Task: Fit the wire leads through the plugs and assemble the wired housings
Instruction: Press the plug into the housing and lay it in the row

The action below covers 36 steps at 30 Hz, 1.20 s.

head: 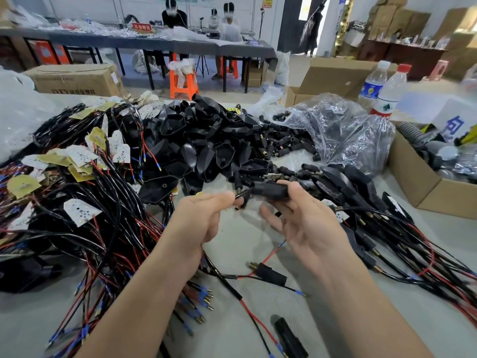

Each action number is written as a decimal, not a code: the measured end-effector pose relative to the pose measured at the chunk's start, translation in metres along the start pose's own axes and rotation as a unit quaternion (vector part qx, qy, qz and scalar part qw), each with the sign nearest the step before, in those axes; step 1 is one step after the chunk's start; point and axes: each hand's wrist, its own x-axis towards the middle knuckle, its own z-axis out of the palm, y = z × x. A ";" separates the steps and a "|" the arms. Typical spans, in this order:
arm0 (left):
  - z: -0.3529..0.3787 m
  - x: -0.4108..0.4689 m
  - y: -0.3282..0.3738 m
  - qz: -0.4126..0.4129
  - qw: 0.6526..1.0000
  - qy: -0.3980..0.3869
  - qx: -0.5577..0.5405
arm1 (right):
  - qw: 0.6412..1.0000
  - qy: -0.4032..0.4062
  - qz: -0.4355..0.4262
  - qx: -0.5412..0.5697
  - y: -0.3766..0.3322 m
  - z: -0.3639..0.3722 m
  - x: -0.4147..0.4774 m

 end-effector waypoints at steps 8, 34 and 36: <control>-0.024 -0.007 0.015 0.050 0.969 -0.079 -0.230 | 0.989 0.017 0.028 0.145 -0.011 -0.004 0.004; 0.008 -0.004 -0.004 0.089 0.991 0.011 0.095 | 0.974 -0.155 0.033 -0.162 0.008 -0.002 -0.006; 0.011 -0.006 -0.006 0.123 0.986 0.026 0.112 | 0.975 -0.146 0.021 -0.163 0.011 -0.001 -0.007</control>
